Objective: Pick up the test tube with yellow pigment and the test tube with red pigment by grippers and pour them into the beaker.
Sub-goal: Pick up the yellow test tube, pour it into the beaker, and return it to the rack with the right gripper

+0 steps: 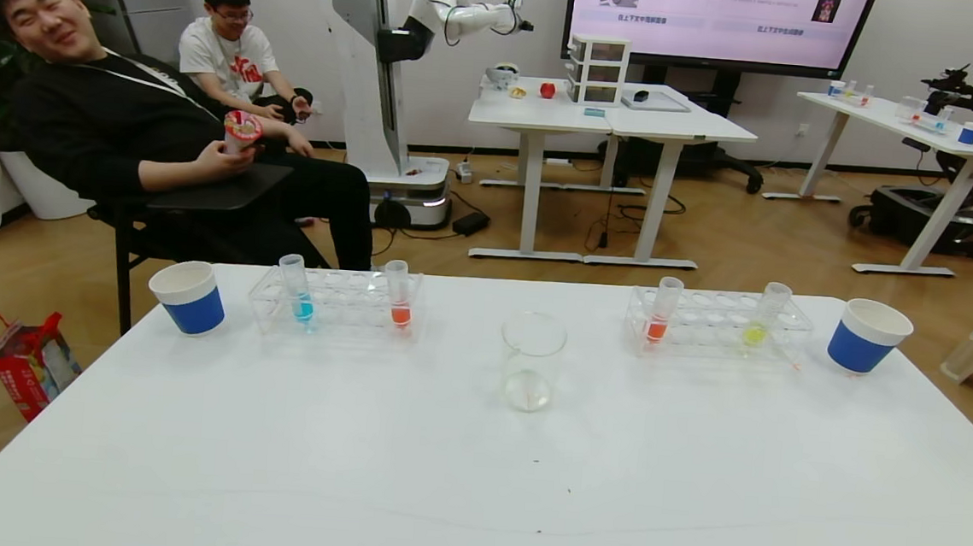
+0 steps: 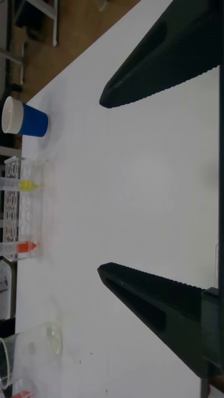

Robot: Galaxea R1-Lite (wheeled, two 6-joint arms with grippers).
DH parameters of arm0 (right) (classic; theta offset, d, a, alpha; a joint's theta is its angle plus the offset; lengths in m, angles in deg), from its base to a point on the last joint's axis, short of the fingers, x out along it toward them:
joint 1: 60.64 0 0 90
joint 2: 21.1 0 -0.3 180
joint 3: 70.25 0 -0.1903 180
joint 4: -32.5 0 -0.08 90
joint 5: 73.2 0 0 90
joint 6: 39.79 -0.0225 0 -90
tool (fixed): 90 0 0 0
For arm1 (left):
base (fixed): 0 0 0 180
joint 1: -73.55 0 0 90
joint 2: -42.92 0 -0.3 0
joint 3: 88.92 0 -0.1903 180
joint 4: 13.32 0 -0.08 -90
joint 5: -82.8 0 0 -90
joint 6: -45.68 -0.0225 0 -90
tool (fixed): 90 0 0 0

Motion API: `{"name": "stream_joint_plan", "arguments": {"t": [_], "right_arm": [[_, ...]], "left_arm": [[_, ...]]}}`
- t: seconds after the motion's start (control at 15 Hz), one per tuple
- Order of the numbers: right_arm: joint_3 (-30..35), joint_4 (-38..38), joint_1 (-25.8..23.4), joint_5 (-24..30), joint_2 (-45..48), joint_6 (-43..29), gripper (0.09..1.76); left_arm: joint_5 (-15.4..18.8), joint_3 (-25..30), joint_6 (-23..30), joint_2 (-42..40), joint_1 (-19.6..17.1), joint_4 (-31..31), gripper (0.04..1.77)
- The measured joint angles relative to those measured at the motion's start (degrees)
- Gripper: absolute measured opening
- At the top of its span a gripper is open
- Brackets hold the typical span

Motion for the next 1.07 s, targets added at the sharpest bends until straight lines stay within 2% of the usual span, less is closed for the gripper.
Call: {"name": "stream_joint_plan", "arguments": {"t": [0.8, 1.07], "right_arm": [[-0.13, 1.17, -0.12, 0.00, 0.06, 0.11, 1.74], [-5.97, 1.00, -0.23, 0.17, -1.97, 0.06, 1.74]], "left_arm": [[-0.02, 0.00, 0.02, 0.00, 0.00, 0.00, 1.75], [-0.02, 0.00, 0.00, 0.00, 0.00, 0.00, 1.75]]}}
